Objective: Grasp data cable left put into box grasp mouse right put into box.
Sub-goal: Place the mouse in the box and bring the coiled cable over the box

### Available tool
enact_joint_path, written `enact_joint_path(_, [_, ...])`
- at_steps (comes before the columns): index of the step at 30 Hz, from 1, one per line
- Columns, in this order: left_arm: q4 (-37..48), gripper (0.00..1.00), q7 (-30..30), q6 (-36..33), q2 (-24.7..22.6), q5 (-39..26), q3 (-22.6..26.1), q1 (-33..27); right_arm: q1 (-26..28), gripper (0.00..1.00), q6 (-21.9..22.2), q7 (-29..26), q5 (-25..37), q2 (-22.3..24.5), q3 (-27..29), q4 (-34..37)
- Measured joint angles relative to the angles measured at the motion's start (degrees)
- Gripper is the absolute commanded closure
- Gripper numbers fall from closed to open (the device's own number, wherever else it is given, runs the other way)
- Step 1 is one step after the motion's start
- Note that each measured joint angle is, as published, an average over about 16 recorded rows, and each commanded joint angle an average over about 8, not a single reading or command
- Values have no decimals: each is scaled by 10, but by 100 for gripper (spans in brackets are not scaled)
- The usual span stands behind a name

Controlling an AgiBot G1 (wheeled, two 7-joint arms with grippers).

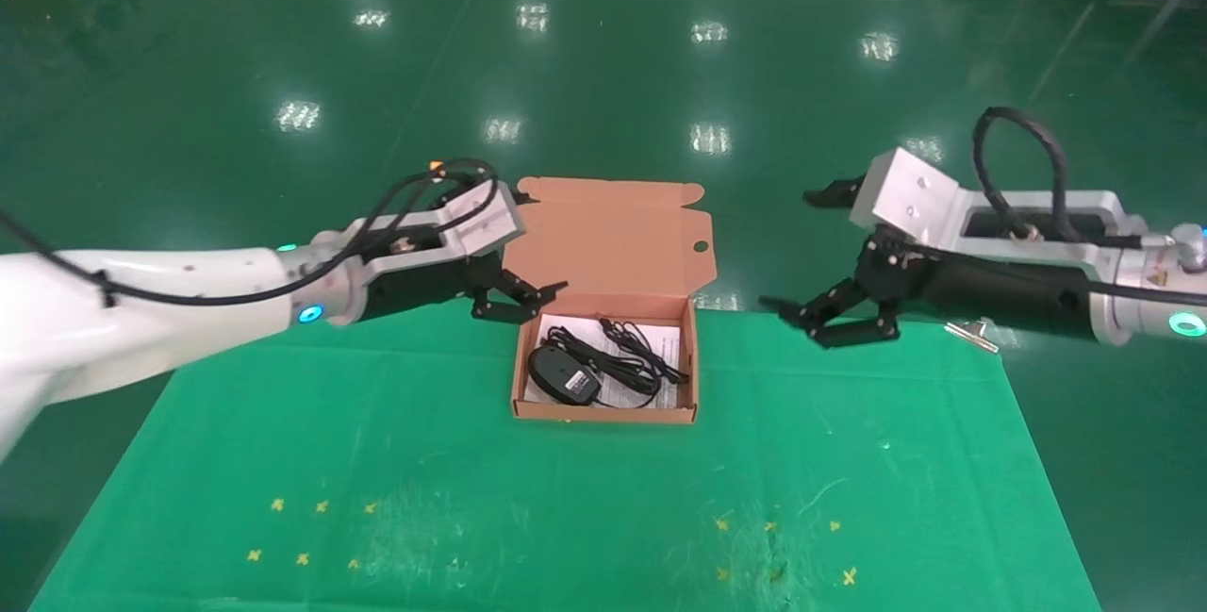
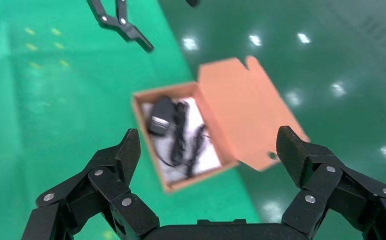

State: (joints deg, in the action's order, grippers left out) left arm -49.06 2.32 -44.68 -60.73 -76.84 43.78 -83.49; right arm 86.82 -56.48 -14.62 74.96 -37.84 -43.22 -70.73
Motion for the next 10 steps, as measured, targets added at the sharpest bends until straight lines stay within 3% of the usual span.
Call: enact_joint_path(10, [-41,0,-22,-69,43,59,-47,37,-41,0,-48,6,-54,5,45,-5])
